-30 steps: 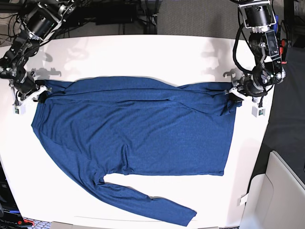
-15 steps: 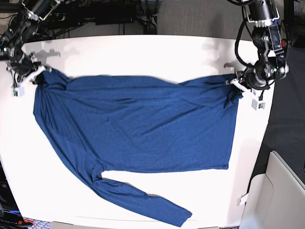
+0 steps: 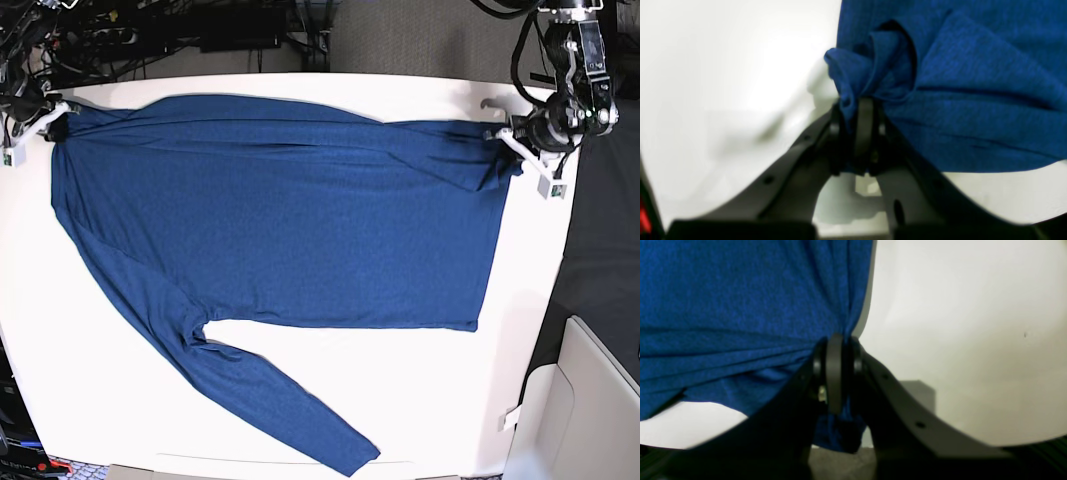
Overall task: Fold the T-shirt properly
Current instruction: 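Release the shoulders and lift both grippers off the shirt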
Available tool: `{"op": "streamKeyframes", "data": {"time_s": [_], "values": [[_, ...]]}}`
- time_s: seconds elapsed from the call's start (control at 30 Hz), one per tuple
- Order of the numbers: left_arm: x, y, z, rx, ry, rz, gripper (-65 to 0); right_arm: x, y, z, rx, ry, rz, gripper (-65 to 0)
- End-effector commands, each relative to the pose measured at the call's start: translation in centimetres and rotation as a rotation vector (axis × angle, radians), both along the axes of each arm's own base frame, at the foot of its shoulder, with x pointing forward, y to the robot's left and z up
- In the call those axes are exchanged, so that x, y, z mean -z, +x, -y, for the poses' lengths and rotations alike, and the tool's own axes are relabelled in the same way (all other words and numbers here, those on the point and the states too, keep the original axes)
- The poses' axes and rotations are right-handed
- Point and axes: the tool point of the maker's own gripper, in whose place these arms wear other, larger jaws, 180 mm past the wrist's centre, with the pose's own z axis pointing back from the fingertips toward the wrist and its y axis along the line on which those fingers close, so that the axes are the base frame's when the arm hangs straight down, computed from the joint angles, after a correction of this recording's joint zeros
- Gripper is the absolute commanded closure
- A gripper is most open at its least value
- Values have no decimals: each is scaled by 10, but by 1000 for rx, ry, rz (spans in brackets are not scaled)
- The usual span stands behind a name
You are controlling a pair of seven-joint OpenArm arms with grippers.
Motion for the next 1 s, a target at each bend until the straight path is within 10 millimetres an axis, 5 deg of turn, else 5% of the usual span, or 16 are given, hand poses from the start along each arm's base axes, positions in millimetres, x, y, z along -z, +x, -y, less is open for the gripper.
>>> {"op": "streamKeyframes", "data": {"time_s": [0.0, 0.27, 0.5, 0.7, 0.97], "values": [[9, -33, -6, 16, 46, -132, -1, 4, -20, 14, 16, -51, -101, -9], [6, -41, -4, 30, 55, -132, -1, 0, -16, 14, 14, -61, -87, -19], [-1, -29, -2, 30, 56, -99, -150, -10, -15, 18, 22, -85, -60, -238], [-28, -16, 6, 72, 79, -26, -252, -28, -20, 35, 91, -122, -11, -239], [-55, -4, 4, 72, 110, 45, -262, -46, -6, 36, 81, -159, 42, -239]]}}
